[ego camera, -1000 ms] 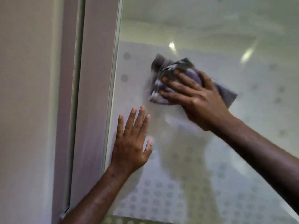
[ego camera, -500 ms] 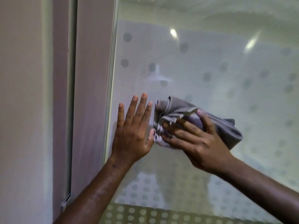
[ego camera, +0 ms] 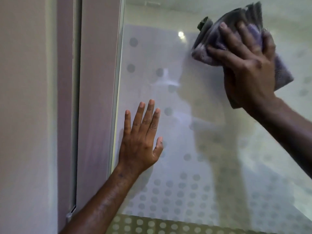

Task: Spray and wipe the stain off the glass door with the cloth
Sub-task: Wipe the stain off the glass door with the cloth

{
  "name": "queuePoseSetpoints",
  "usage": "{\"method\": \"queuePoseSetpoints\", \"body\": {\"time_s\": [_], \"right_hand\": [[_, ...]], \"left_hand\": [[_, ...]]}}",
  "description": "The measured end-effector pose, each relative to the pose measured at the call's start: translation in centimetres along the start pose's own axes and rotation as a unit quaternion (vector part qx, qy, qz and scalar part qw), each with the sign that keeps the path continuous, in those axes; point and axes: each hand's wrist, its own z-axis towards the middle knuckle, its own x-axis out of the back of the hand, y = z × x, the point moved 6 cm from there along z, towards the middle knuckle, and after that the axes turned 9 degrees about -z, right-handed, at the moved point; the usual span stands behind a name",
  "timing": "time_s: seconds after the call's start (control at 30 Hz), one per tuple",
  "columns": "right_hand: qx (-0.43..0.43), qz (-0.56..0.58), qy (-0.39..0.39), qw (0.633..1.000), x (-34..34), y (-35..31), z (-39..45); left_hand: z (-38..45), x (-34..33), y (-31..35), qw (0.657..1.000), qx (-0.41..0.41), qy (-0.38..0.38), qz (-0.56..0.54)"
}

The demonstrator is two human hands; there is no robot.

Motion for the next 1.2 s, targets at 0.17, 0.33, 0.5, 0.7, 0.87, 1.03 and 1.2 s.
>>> {"method": "queuePoseSetpoints", "body": {"time_s": [0.17, 0.33, 0.5, 0.7, 0.87, 1.03, 1.2], "right_hand": [[0.080, 0.013, -0.005, 0.997, -0.7, -7.1, -3.8], [0.179, 0.026, -0.032, 0.983, -0.7, -9.8, -6.7], [0.099, 0.011, -0.032, 0.995, -1.3, -7.4, -1.2], [0.027, 0.051, -0.032, 0.998, -1.4, -11.1, 0.7], [0.238, 0.038, -0.076, 0.967, -1.5, -13.2, -0.7], [0.118, -0.022, -0.054, 0.991, -1.2, -5.7, 1.4], [-0.118, -0.027, -0.051, 0.991, -0.9, 2.0, 2.7]], "left_hand": [[-0.1, 0.0, 0.0, 1.000, 0.002, 0.003, 0.002], [0.0, 0.0, 0.1, 1.000, 0.001, 0.001, 0.004], [0.0, 0.0, 0.3, 1.000, 0.001, 0.001, 0.001], [0.0, 0.3, 0.3, 1.000, 0.003, 0.015, 0.001], [-0.2, 0.2, -0.1, 0.999, 0.000, 0.037, -0.014], [-0.1, 0.1, -0.1, 1.000, -0.003, 0.008, -0.011], [-0.1, 0.1, 0.0, 1.000, 0.004, -0.003, -0.006]]}}
